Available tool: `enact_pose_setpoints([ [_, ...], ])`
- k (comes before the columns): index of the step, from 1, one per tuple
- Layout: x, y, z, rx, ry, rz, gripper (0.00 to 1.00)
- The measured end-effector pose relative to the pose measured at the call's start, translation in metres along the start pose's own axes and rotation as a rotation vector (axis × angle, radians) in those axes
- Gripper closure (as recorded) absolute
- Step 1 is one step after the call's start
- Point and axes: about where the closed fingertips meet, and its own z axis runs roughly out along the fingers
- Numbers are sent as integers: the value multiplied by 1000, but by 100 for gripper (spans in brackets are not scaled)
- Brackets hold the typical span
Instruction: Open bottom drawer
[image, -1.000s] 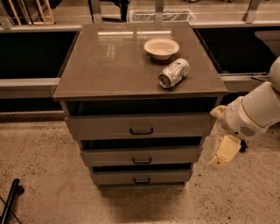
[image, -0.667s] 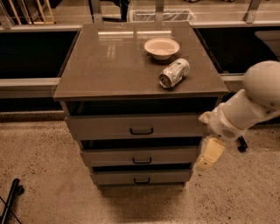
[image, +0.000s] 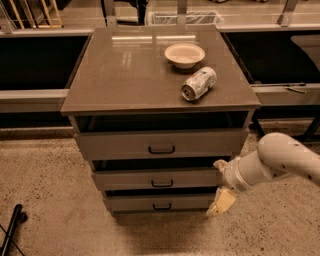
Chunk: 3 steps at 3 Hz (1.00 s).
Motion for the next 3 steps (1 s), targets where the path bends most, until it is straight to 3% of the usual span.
enact_pose_setpoints([
  [1, 9, -12, 16, 51, -77, -43, 0],
  [3, 9, -11, 17, 45, -74, -51, 0],
])
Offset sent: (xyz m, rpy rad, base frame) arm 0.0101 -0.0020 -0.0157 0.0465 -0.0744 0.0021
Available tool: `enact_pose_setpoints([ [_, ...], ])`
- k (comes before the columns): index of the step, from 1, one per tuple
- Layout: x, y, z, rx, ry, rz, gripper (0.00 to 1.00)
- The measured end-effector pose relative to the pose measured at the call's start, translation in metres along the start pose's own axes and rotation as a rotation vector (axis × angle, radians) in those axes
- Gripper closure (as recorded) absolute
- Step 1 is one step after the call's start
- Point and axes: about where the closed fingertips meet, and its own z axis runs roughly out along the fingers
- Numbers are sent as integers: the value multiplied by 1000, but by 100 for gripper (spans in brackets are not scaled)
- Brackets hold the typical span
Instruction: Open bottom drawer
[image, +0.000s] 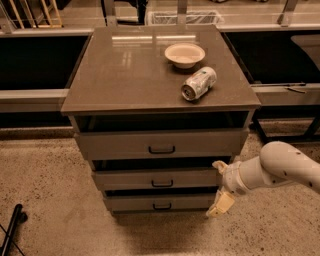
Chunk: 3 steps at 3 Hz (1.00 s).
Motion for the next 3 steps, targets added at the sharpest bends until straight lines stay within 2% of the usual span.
enact_pose_setpoints([
  [1, 13, -3, 7, 27, 0, -43, 0],
  [2, 62, -11, 28, 59, -43, -146, 0],
  [3, 73, -6, 46, 41, -61, -197, 0],
])
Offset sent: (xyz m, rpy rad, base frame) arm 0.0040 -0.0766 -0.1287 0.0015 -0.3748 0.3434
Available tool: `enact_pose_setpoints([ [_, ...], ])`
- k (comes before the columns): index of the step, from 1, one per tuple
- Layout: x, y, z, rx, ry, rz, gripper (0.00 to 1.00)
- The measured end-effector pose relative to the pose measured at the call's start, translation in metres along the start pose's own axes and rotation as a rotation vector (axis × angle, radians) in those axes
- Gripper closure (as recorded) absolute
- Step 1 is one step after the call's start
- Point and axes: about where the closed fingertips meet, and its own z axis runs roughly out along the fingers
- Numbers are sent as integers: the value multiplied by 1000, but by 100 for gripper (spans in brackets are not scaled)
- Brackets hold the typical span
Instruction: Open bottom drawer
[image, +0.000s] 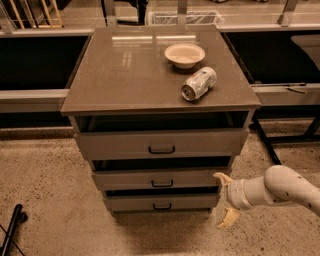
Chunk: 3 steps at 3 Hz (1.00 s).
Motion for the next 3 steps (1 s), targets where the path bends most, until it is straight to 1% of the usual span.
enact_pose_setpoints([
  [1, 7, -4, 3, -9, 34, -22, 0],
  [2, 50, -13, 20, -2, 71, -101, 0],
  [3, 93, -14, 47, -28, 85, -207, 0],
])
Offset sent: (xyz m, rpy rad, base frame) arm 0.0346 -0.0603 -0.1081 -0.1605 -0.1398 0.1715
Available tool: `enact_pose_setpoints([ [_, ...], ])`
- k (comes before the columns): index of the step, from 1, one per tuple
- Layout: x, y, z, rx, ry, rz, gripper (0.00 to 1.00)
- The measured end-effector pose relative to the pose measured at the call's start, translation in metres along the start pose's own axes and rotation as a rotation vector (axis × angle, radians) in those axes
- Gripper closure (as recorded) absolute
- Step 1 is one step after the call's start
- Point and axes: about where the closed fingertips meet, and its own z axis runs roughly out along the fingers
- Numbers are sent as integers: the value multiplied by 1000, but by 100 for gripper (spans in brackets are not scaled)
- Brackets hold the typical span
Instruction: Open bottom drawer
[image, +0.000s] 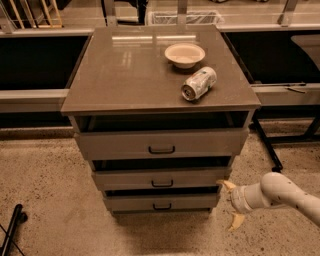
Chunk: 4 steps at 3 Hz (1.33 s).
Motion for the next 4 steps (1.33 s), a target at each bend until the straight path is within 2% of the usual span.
enact_pose_setpoints([
  [1, 16, 3, 15, -29, 1, -91, 0],
  [2, 16, 4, 15, -29, 1, -91, 0],
  [3, 14, 20, 44, -74, -20, -80, 0],
  [4, 26, 57, 95, -129, -9, -33, 0],
])
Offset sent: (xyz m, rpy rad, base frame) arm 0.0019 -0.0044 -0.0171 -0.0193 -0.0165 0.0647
